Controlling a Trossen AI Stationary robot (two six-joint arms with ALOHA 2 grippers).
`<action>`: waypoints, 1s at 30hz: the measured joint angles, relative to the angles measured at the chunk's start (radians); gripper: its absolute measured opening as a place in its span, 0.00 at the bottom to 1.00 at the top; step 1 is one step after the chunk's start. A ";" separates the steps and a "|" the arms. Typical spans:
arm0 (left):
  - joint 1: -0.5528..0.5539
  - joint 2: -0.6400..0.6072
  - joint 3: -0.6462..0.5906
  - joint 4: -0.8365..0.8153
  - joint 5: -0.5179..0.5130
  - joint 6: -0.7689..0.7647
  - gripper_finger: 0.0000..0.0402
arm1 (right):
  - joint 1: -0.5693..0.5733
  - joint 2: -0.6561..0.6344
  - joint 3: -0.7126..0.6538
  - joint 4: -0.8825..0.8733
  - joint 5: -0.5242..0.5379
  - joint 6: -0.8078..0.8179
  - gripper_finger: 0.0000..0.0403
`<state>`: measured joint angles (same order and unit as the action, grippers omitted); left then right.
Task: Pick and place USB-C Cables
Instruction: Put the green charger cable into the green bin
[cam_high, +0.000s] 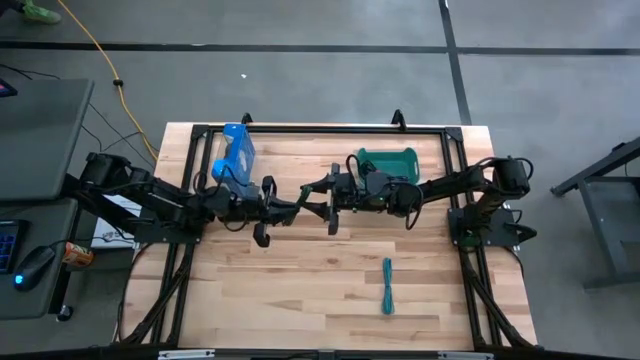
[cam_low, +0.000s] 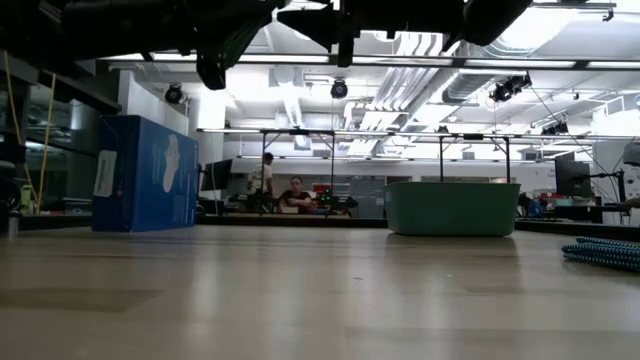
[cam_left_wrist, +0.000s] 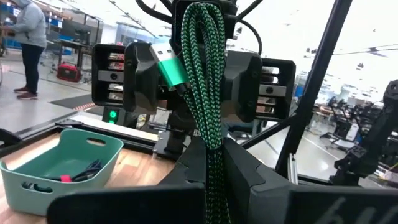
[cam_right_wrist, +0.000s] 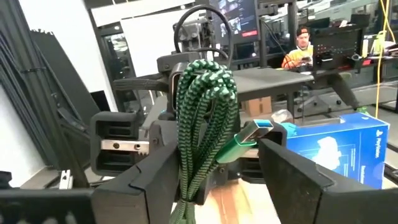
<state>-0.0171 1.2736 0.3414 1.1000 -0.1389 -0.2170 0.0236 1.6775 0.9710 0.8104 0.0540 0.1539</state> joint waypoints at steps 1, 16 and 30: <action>-0.004 0.000 0.002 0.000 -0.002 0.002 0.01 | -0.001 0.000 0.000 -0.001 0.000 0.001 0.52; -0.070 0.000 0.012 0.062 -0.081 0.064 0.01 | 0.028 0.000 0.000 0.022 -0.004 0.005 0.52; -0.076 0.005 0.025 0.066 -0.057 -0.015 0.01 | 0.050 0.005 0.000 0.078 0.040 0.031 0.52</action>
<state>-0.0929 1.2787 0.3669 1.1658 -0.1957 -0.2320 0.0734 1.6821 0.9710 0.8882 0.0935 0.1846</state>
